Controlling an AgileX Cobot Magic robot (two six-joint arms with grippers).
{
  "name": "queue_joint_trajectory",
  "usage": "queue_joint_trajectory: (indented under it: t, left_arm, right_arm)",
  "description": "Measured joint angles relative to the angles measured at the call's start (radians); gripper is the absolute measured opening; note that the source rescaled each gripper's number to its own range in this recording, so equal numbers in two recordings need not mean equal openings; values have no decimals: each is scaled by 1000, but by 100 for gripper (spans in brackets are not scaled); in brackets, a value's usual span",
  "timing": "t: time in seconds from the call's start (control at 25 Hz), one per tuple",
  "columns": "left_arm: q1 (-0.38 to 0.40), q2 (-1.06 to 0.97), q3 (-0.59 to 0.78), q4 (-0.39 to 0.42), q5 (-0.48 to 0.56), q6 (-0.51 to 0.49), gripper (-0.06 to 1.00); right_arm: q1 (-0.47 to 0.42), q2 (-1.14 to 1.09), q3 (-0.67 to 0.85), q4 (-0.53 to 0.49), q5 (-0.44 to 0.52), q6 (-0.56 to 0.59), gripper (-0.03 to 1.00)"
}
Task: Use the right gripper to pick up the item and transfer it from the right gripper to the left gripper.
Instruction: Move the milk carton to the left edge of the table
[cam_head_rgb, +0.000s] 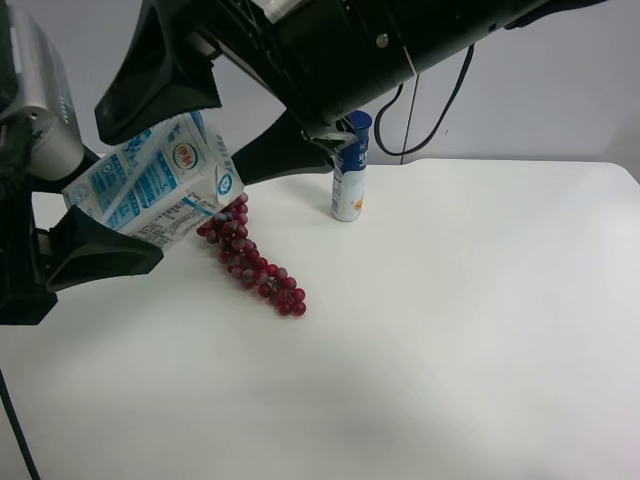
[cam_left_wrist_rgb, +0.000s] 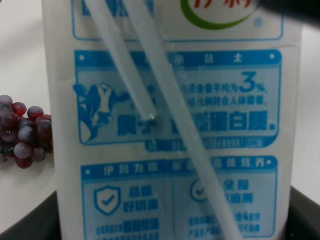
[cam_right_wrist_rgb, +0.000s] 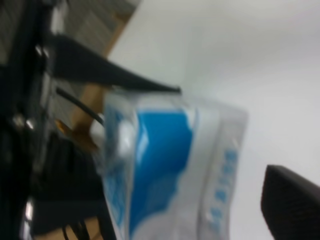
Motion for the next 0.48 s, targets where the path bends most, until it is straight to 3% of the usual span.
queue_joint_trajectory:
  t: [0.48]
  left_arm:
    - [0,0,0,0,2,18,3]
  right_arm:
    - [0,-134,0,-159,125,123,100]
